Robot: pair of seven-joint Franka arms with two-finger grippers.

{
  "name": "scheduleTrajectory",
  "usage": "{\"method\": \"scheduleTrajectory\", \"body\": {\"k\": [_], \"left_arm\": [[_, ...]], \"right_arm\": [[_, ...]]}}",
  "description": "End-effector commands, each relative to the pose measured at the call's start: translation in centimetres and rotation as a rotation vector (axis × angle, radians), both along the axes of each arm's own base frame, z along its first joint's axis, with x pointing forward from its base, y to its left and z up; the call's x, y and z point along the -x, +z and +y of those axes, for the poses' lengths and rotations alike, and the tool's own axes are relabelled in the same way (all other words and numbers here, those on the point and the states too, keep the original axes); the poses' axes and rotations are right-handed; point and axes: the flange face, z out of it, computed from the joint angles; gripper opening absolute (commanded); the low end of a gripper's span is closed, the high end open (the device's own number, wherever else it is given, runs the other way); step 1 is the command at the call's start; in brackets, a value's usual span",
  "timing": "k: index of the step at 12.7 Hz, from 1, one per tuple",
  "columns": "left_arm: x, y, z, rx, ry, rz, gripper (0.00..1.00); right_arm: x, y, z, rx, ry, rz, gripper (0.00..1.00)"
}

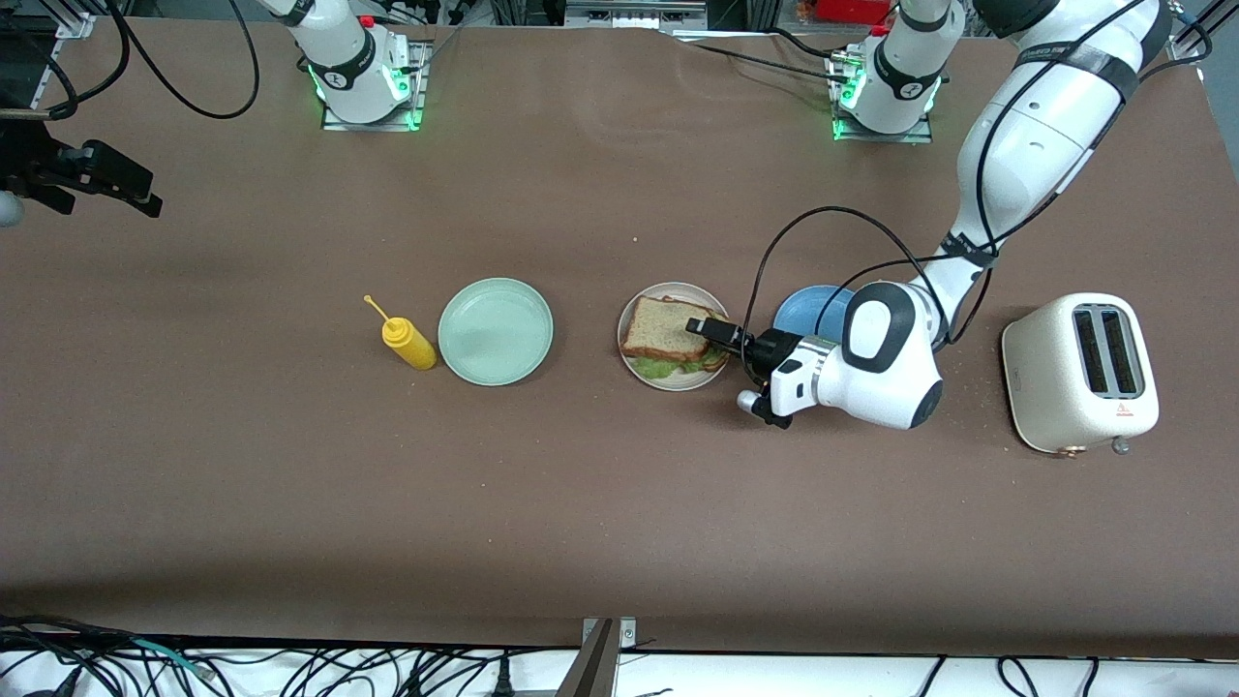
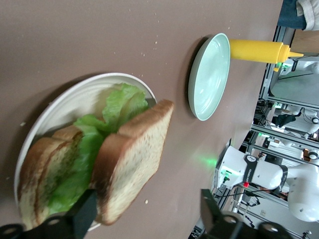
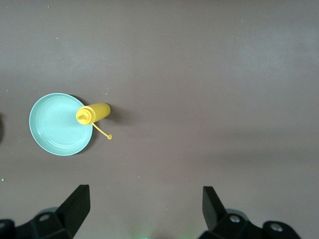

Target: Make sandwich in beige plate with both arms

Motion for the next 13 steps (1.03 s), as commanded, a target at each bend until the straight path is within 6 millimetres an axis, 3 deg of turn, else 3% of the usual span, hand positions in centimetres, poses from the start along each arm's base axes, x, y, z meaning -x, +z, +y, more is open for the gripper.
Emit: {"method": "scheduleTrajectory", "body": {"k": [1, 7, 13], "left_arm": [[-0.7, 3.2, 3.6, -0.035, -0.046, -0.044, 1.00], [-1.9, 11.9, 10.9, -0.313, -0.161, -0.216, 1.00], [-0.3, 23.0, 12.7, -0.686, -0.186, -0.368, 1.00]], "right_arm": [[-0.3, 0.5, 0.2, -0.002, -0.002, -0.007, 1.00], [-0.3, 0.5, 0.2, 0.000, -0.003, -0.007, 1.00], [-0.5, 0.7, 0.6, 0.031, 0.010, -0.035, 1.00]]}}
